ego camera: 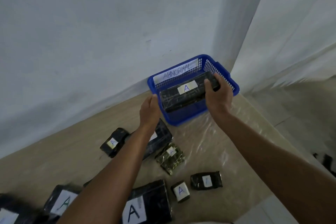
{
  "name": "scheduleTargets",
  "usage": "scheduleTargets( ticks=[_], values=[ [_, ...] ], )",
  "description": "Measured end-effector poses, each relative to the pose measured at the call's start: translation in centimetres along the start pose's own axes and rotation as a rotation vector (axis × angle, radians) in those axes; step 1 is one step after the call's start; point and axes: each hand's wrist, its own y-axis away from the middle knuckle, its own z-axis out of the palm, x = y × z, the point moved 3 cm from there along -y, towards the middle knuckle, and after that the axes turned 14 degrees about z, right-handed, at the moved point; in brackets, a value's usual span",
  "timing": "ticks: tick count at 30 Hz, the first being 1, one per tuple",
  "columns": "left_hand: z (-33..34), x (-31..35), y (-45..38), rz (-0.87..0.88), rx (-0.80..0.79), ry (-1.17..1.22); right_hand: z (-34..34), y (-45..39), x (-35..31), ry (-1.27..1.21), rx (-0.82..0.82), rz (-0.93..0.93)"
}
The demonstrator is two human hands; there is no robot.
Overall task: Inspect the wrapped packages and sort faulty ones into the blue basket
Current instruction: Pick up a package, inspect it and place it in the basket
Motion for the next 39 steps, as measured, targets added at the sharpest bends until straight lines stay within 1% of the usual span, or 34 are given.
scheduleTargets(
  ticks=[3, 6, 10, 15, 19, 24, 25, 27, 29, 31, 35, 39],
  values=[
    [1.9, -1.4, -2.8, -0.085, 0.009, -0.092, 1.5, -3.2, -0.3, 0.02, -0.036, -0.037],
    [3.4, -2.7, -5.1, -0.15, 0.025, -0.118, 3.2, -5.8, -0.1, 0.04, -0.083, -0.032],
    [4.6, -4.8, -7.2, -0.073, 0.054, -0.162, 5.8, -8.4, 0.6, 0.043, -0.13, -0.018],
    [5.8, -5.9, -7.6, -0.044, 0.141, -0.203, 9.1, -10.8, 1.8, 0.057, -0.139, 0.002],
    [6.5, -6.3, -7.4, -0.016, 0.236, -0.166, 11.8, -12.1, 2.3, 0.057, -0.133, 0.017],
    [6.6, -6.9, -7.4, -0.011, 0.269, -0.168, 14.2, -13.5, 2.8, 0.034, -0.114, 0.073],
    [6.7, -6.9, -7.4, -0.01, 0.269, -0.177, 14.5, -13.5, 2.9, 0.063, -0.146, 0.066],
    [6.7, -6.9, -7.3, -0.01, 0.273, -0.197, 14.7, -13.2, 3.6, 0.164, -0.265, 0.046],
    [6.7, -7.0, -7.3, -0.017, 0.28, -0.209, 14.4, -13.3, 4.3, 0.293, -0.394, 0.024],
    [6.8, -6.9, -7.3, -0.021, 0.278, -0.222, 13.8, -14.0, 5.1, 0.431, -0.484, -0.009],
    [6.7, -6.9, -7.3, 0.002, 0.27, -0.235, 13.2, -15.5, 6.1, 0.614, -0.551, -0.062],
    [6.7, -6.8, -7.3, 0.018, 0.255, -0.234, 13.7, -15.9, 6.8, 0.642, -0.576, -0.085]
  ],
)
